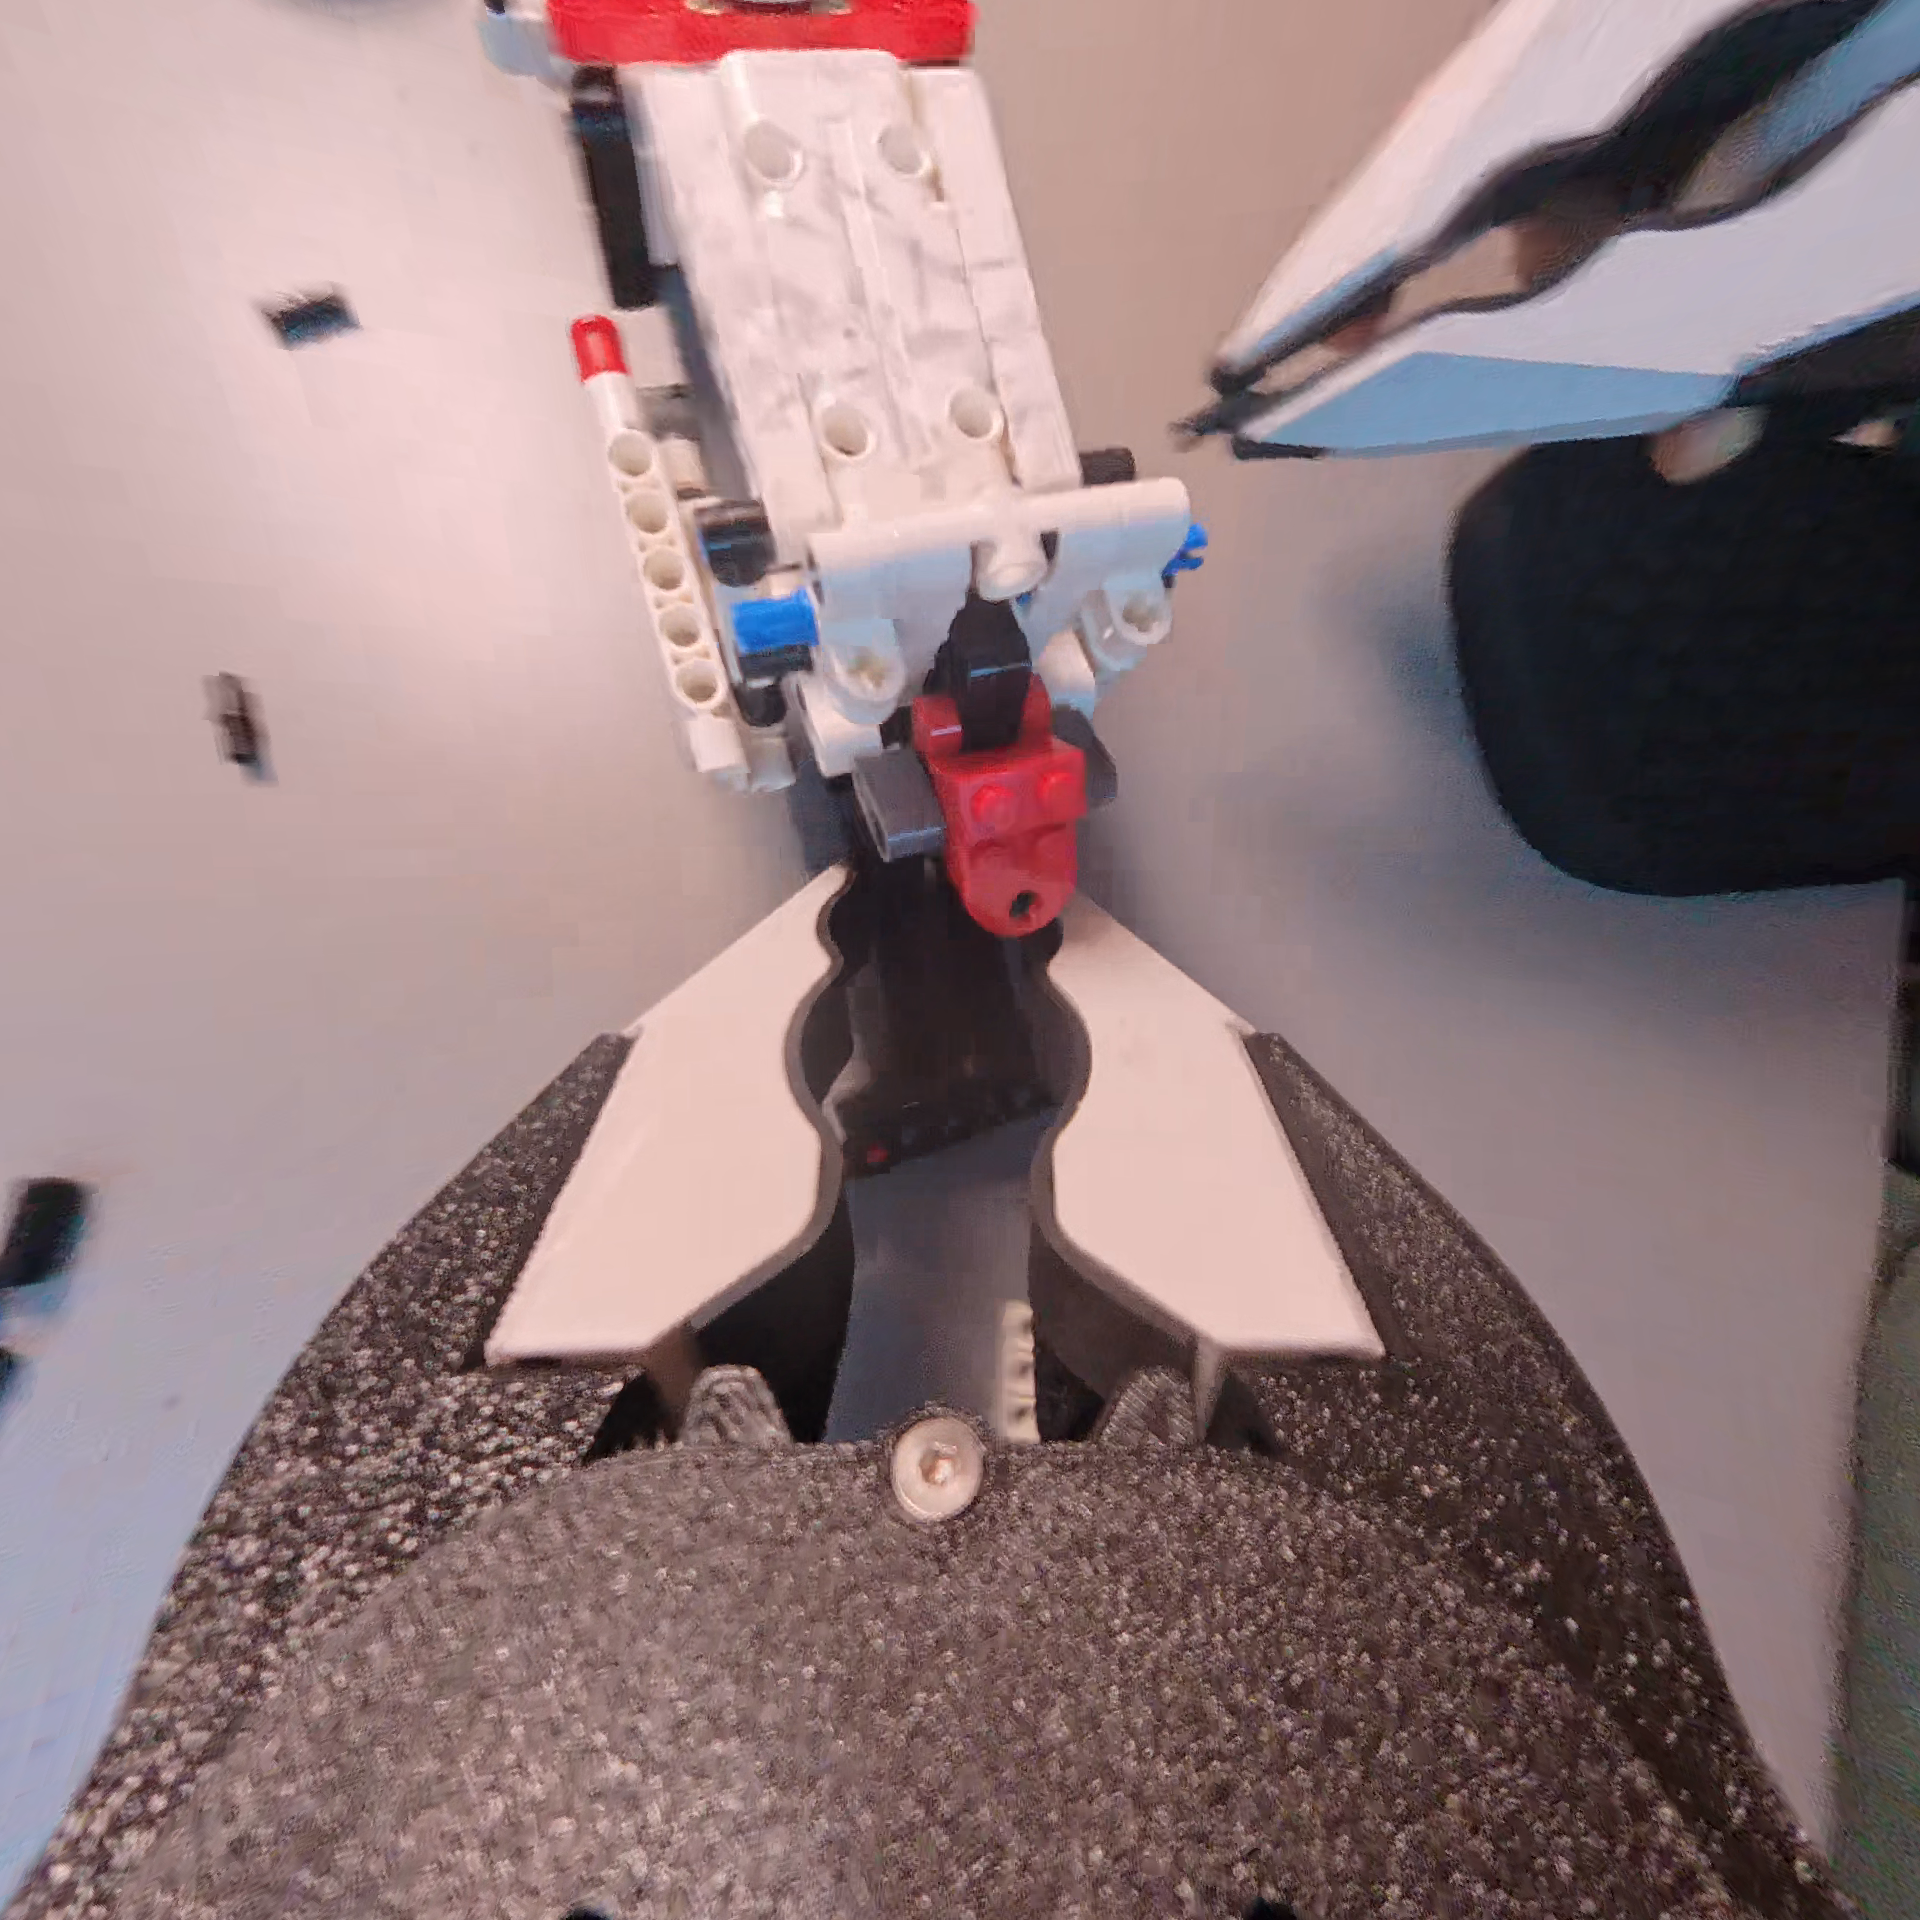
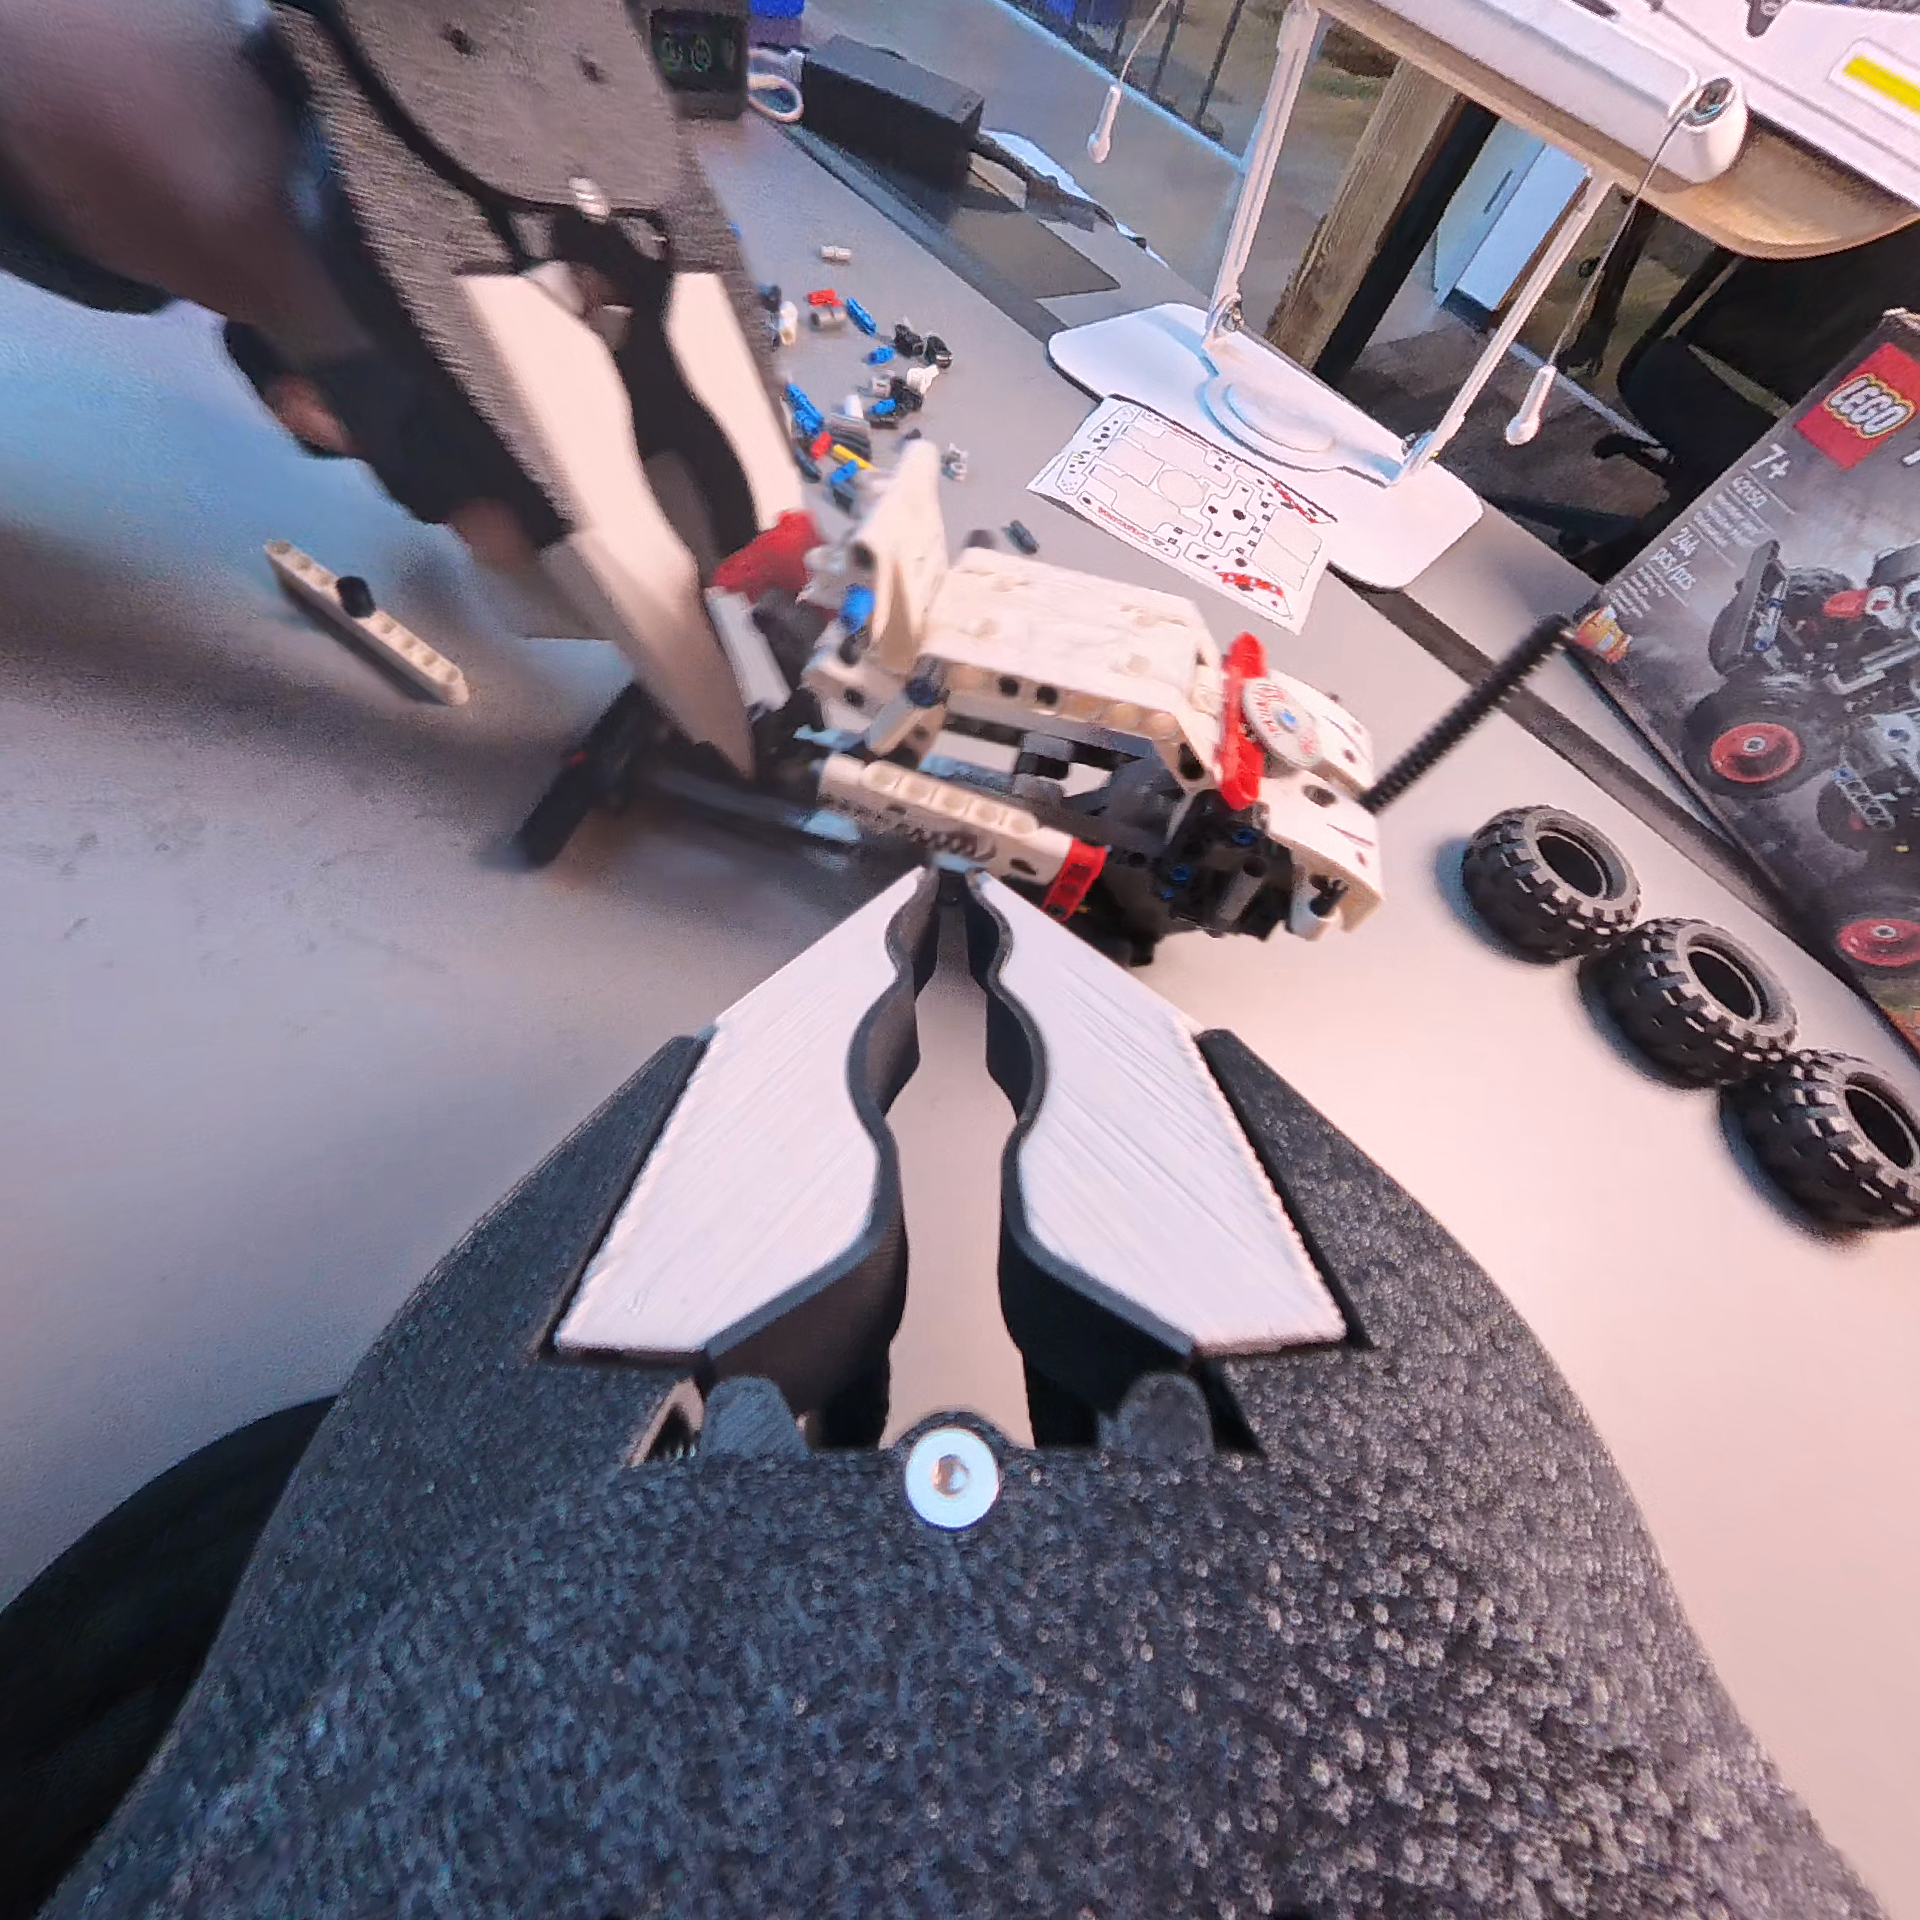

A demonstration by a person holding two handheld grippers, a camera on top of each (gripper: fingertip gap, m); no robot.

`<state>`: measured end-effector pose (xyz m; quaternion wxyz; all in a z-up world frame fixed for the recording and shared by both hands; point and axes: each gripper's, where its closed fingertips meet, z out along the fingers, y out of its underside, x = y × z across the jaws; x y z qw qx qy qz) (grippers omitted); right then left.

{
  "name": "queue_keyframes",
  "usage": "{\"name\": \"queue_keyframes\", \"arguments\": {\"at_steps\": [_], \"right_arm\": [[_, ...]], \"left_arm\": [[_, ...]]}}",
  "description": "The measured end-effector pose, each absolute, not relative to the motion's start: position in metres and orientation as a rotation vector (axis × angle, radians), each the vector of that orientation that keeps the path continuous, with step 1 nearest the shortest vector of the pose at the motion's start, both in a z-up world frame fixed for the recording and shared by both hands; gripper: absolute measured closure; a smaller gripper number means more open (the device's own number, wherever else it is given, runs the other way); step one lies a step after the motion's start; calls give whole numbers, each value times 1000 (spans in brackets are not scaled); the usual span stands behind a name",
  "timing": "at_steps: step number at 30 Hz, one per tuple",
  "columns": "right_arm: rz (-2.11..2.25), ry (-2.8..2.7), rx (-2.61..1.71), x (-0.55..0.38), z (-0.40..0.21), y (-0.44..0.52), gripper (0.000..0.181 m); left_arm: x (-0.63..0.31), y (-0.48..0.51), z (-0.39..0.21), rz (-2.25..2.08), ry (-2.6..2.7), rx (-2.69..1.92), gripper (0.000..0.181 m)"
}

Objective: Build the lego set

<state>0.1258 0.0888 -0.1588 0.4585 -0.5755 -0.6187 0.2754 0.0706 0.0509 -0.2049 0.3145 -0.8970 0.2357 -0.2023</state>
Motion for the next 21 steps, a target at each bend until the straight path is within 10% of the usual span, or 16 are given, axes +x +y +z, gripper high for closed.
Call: {"name": "queue_keyframes", "arguments": {"at_steps": [21], "right_arm": [[613, -1482, -1396, 162, -153, 60, 177]], "left_arm": [[79, 50, -158, 42, 1356, -1718, 124]]}}
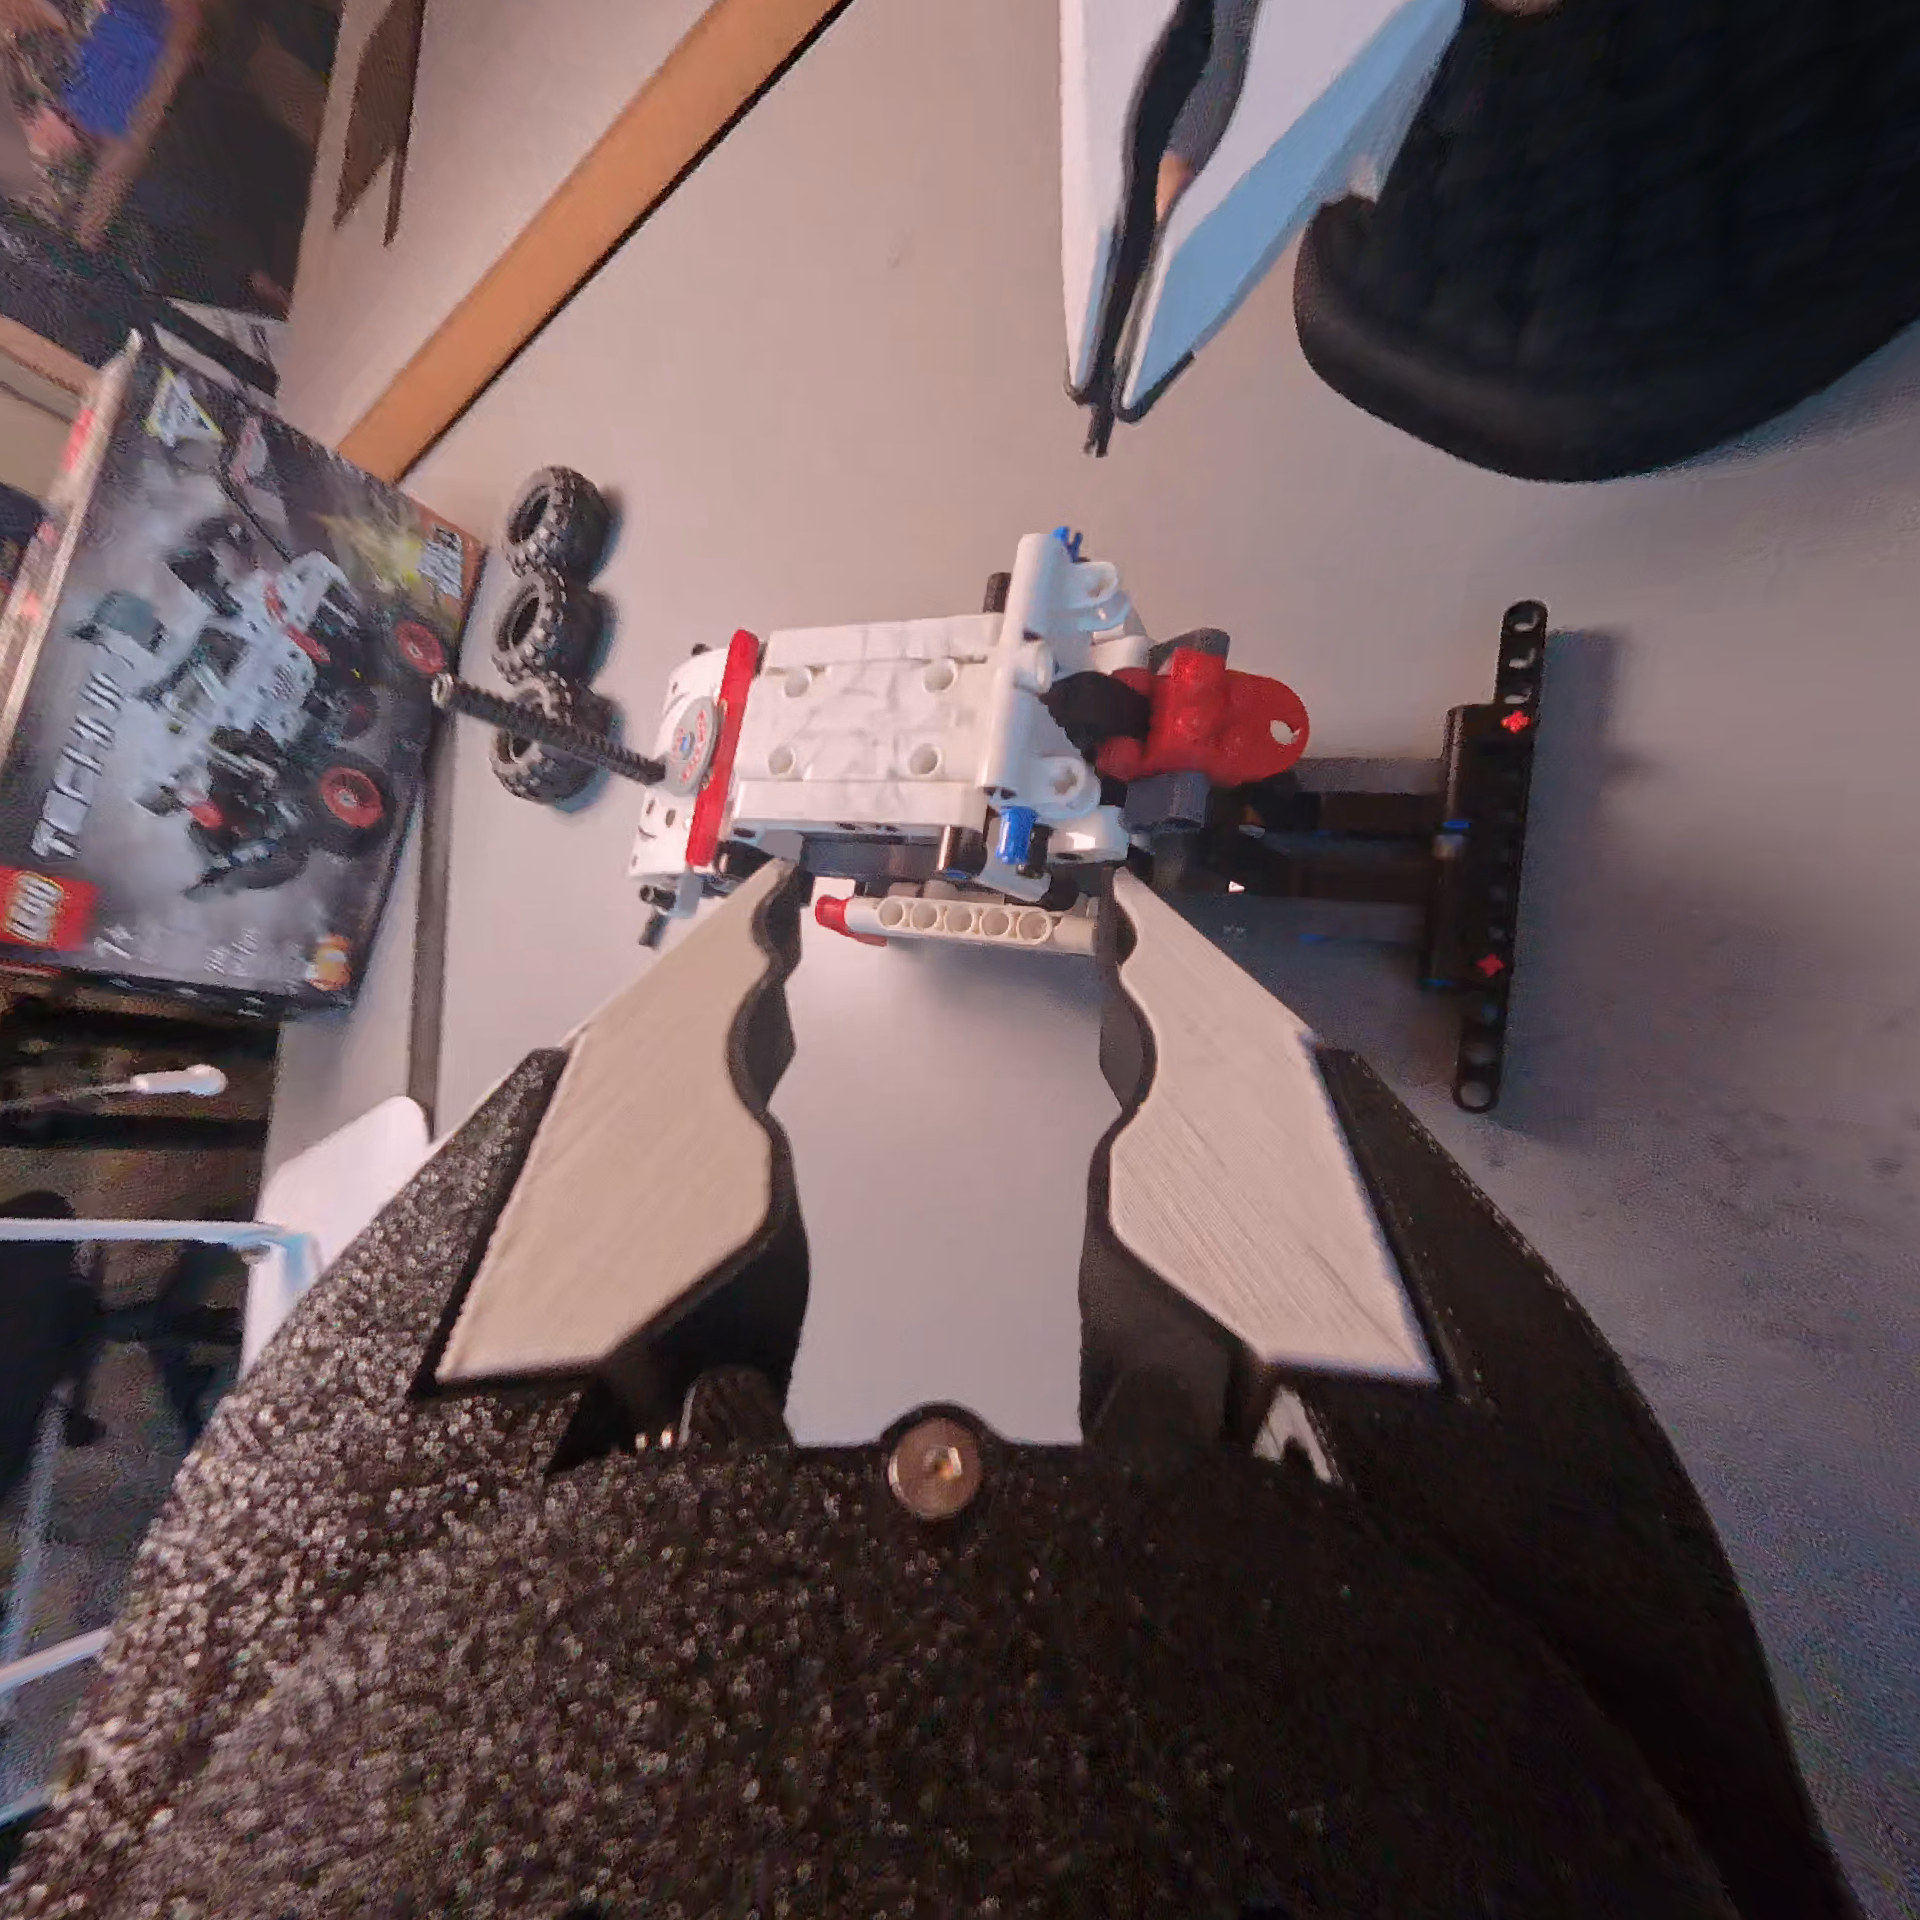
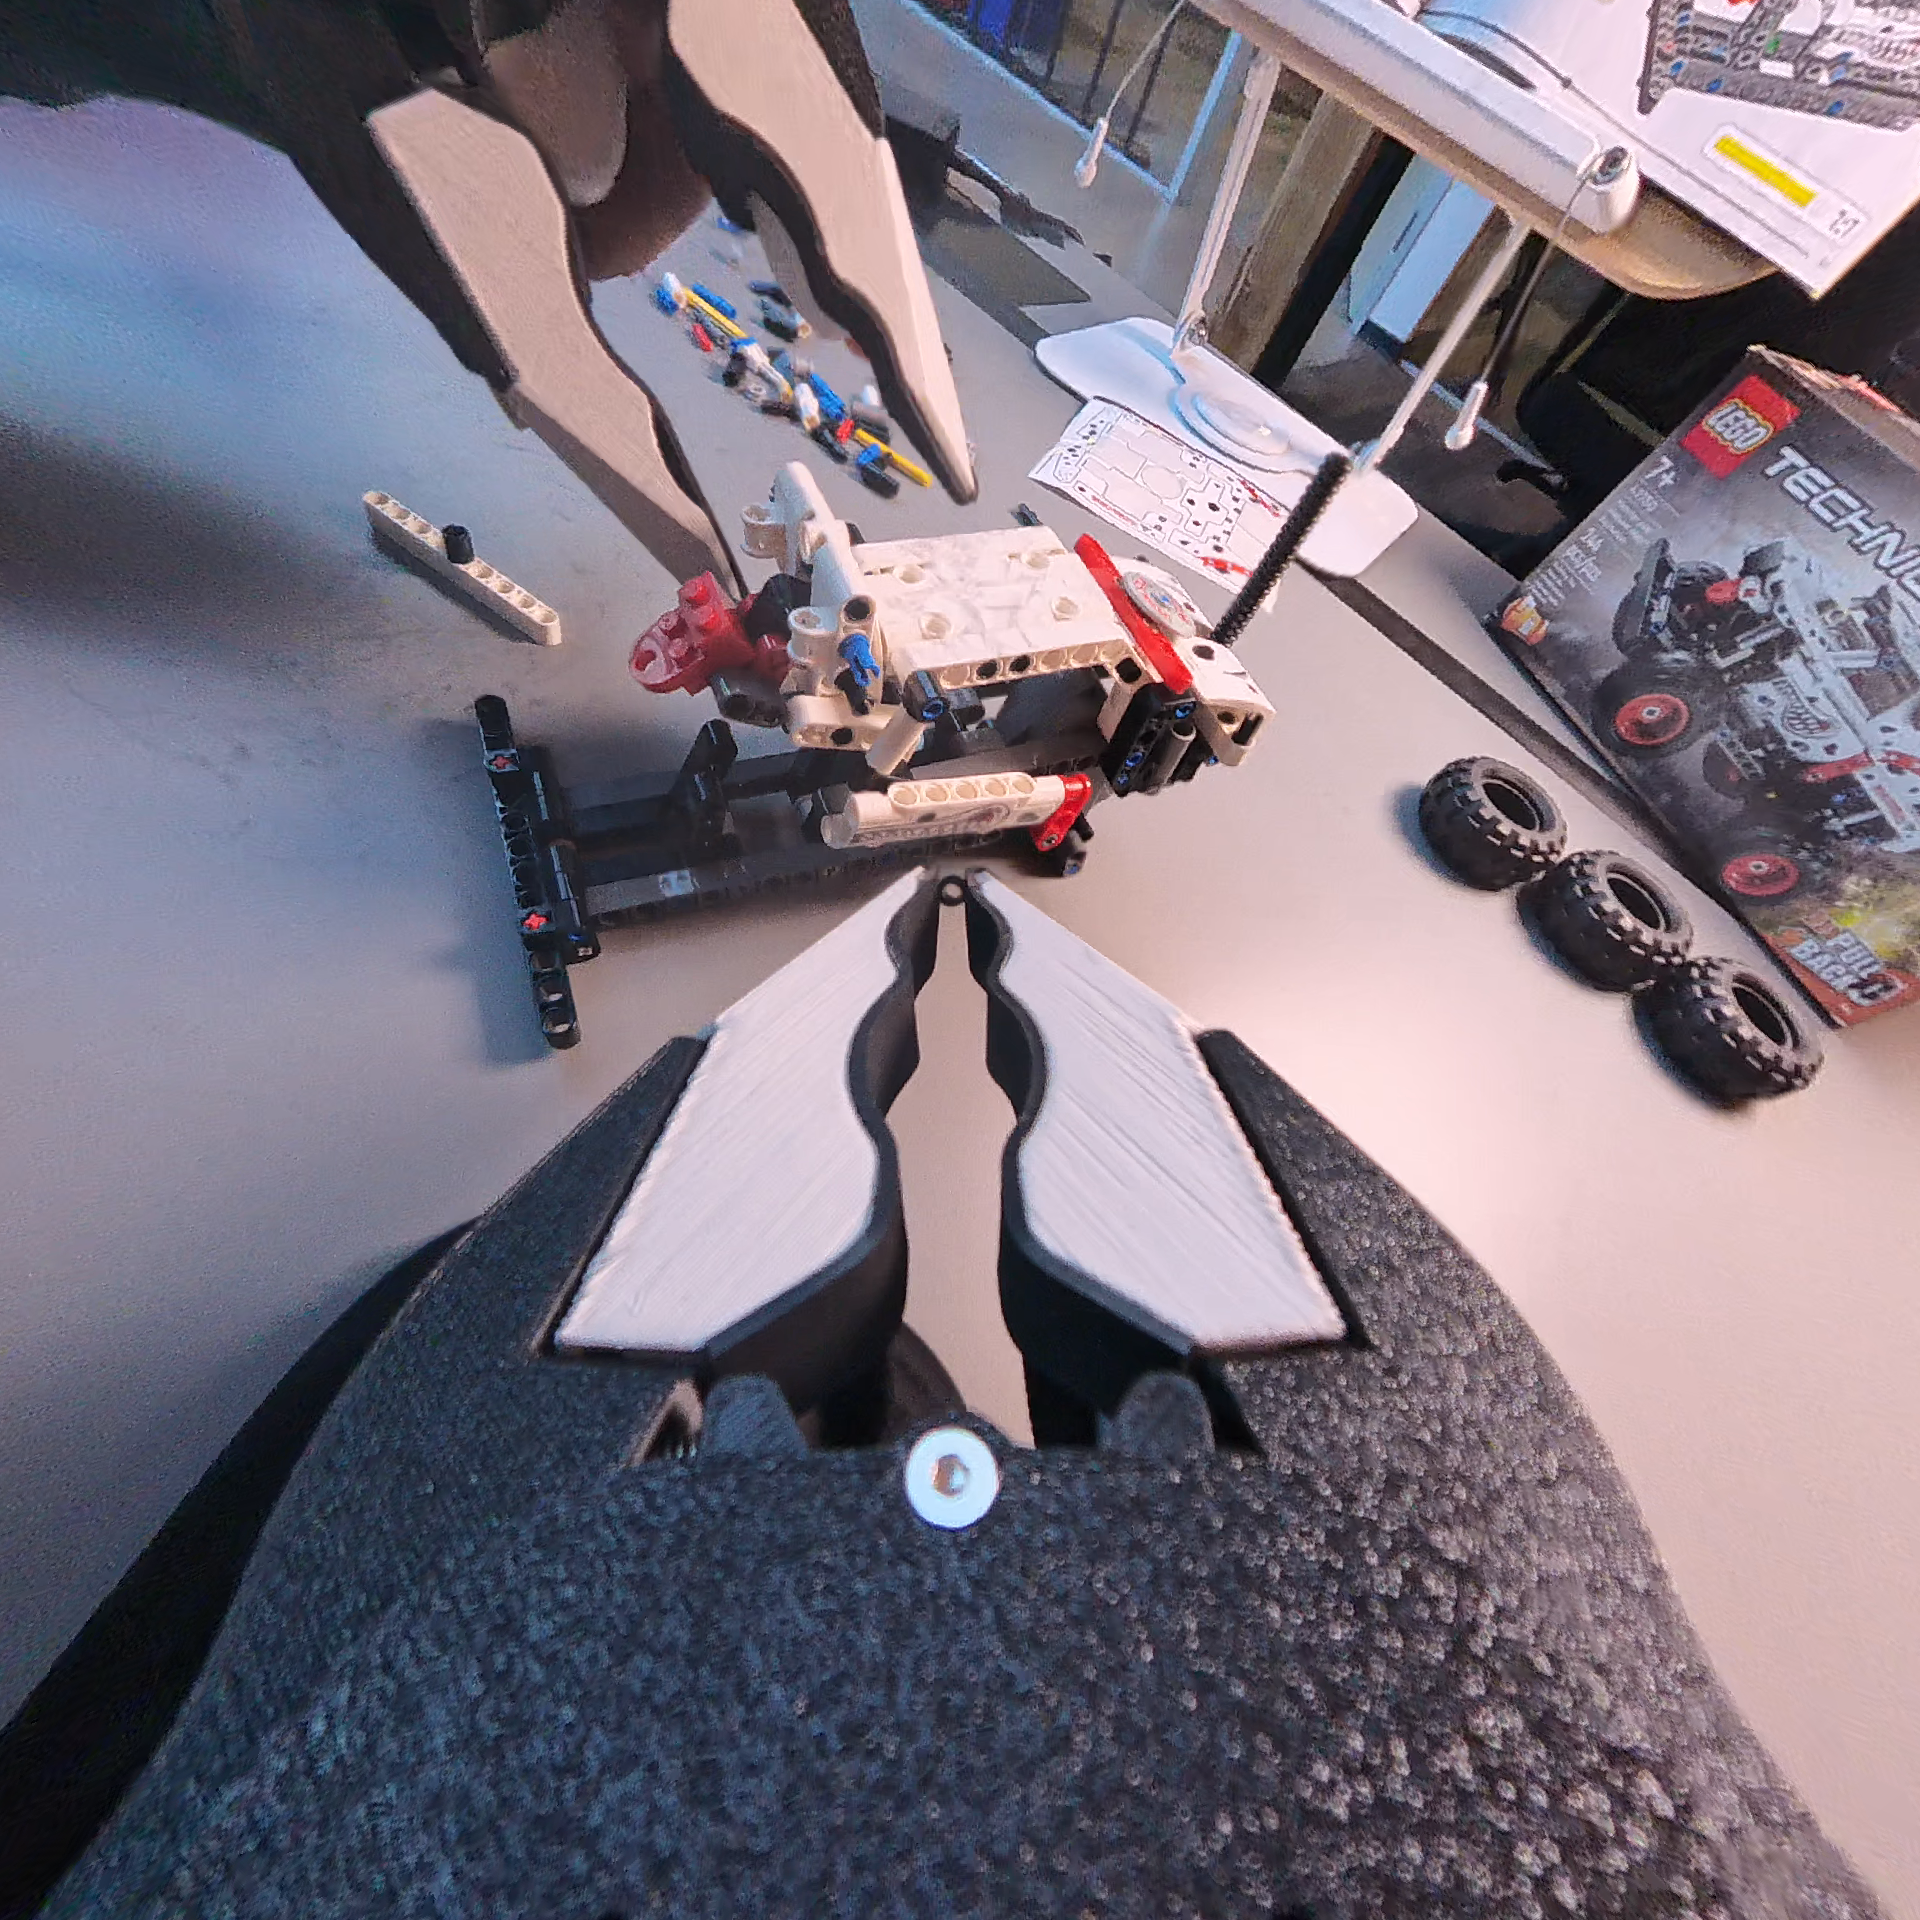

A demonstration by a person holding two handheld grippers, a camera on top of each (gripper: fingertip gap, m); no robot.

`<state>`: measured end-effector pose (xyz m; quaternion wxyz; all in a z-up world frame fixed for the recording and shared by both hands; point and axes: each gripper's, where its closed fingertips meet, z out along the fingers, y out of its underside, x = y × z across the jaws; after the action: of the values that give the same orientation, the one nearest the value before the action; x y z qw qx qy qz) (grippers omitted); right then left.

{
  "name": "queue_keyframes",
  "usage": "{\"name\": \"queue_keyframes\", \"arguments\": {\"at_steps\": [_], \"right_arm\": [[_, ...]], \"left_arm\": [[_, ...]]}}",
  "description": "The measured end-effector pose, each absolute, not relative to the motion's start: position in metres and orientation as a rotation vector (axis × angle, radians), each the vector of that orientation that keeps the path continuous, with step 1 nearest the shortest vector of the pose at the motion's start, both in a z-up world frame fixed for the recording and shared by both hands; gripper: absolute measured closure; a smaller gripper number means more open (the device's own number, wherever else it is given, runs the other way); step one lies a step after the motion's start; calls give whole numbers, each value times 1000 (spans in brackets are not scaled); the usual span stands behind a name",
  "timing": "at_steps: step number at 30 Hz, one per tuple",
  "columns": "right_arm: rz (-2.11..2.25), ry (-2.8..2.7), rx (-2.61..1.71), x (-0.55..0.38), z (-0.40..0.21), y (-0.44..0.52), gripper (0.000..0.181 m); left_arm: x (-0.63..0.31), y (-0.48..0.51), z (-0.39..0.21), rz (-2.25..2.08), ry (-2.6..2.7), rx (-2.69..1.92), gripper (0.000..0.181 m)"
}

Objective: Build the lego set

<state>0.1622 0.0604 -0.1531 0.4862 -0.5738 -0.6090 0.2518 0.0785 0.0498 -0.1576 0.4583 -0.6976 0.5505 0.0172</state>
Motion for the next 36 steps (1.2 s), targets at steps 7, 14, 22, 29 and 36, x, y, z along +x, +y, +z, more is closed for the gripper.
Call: {"name": "queue_keyframes", "arguments": {"at_steps": [7, 14, 22, 29, 36], "right_arm": [[703, -1414, -1400, 174, -144, 59, 177], [672, -1452, -1365, 162, -145, 56, 177], [695, -1493, -1303, 152, -140, 44, 177], [702, -1485, -1273, 146, -127, 37, 177], [715, -1483, -1297, 142, -123, 39, 177]], "left_arm": [[81, 47, -174, 143, 1513, -1627, 139], [92, 51, -171, 125, 1335, -1620, 151], [91, 34, -160, -46, 1068, -1750, 153], [88, 14, -135, -341, 835, -1860, 156], [86, 3, -129, -474, 750, -1888, 162]]}}
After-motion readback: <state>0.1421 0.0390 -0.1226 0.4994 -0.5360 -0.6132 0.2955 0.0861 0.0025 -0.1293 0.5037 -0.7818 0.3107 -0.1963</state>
